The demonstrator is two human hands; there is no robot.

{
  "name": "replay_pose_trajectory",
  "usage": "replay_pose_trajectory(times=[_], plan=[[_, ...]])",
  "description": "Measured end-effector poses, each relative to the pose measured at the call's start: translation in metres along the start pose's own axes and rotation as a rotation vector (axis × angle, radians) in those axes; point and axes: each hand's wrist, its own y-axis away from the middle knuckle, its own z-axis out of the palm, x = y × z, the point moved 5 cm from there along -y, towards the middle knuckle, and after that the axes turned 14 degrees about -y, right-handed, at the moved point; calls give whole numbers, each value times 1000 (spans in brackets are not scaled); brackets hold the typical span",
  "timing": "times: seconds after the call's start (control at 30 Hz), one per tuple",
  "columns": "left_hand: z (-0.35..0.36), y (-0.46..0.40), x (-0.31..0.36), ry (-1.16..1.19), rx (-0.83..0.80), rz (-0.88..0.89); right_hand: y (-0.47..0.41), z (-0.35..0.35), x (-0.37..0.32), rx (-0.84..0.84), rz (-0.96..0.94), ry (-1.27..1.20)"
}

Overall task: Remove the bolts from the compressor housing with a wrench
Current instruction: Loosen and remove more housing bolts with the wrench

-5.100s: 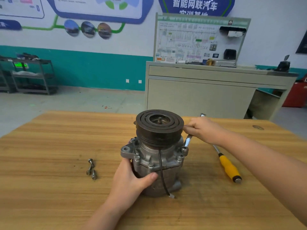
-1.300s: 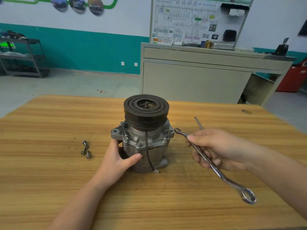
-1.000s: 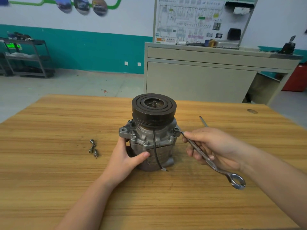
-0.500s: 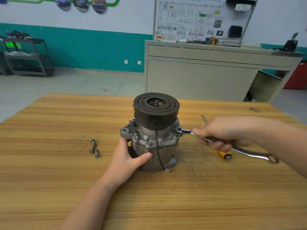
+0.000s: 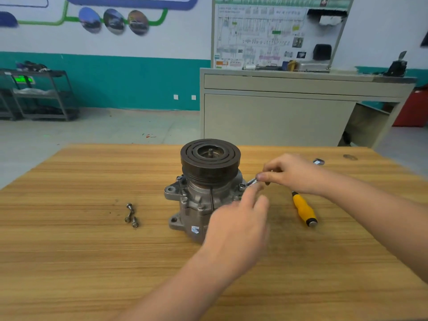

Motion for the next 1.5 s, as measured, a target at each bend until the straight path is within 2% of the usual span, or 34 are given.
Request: replay_pose_trajectory(times=[0.1, 0.17, 0.27, 0.4, 0.47, 0.53, 0.6, 0.63, 0.67, 0.73, 0.8, 0.83, 0.9, 0.97, 1.03, 1.07, 1.1, 1.17, 1.23, 1.33, 1.5], plan=[[22, -11, 12, -143, -303, -166, 6, 2, 4, 71, -68, 25], [31, -9, 14, -175, -395, -201, 10, 4, 5, 115, -121, 104], [29, -8, 13, -200, -408, -254, 14, 6, 3, 195, -222, 218], [17, -10, 10, -306, -376, -195, 21, 10, -4, 261, -301, 290], [19, -8, 6, -309, -410, -184, 24, 8, -4, 347, -304, 312], [15, -12, 4, -286, -424, -173, 39, 7, -3, 604, -375, 165], [21, -11, 3, -259, -455, -139, 69, 10, 8, 964, -401, -208], [28, -9, 3, -257, -485, -105, 79, 16, 17, 1085, -293, -474], [30, -10, 4, -248, -496, -87, 82, 26, 24, 1093, -120, -771], [26, -13, 5, -240, -475, -88, 61, 50, 31, 769, 185, -1291], [21, -10, 2, -187, -410, -128, 37, 53, 23, 438, 271, -1606], [15, -8, -1, -152, -325, -145, 29, 47, 21, 355, 245, -1672], [4, 6, -10, -30, -73, -86, 24, 37, 22, 284, 132, -1637], [-4, 34, -28, 95, 307, 39, 26, 33, 21, 223, -2, -1488], [-3, 62, -64, 237, 567, -73, 32, 37, 13, 165, -118, -1341], [1, 69, -86, 313, 593, -199, 34, 40, 9, 165, -156, -1268], [7, 70, -103, 391, 552, -325, 36, 43, 5, 202, -168, -1208], [24, 66, -123, 560, 324, -538, 43, 47, -2, 352, -176, -1148], [46, 63, -126, 760, 82, -623, 52, 48, -9, 513, -198, -1154], [65, 67, -123, 915, -100, -588, 63, 48, -14, 715, -222, -1264], [67, 70, -122, 917, -158, -533, 62, 65, -17, 861, -54, -1539]])
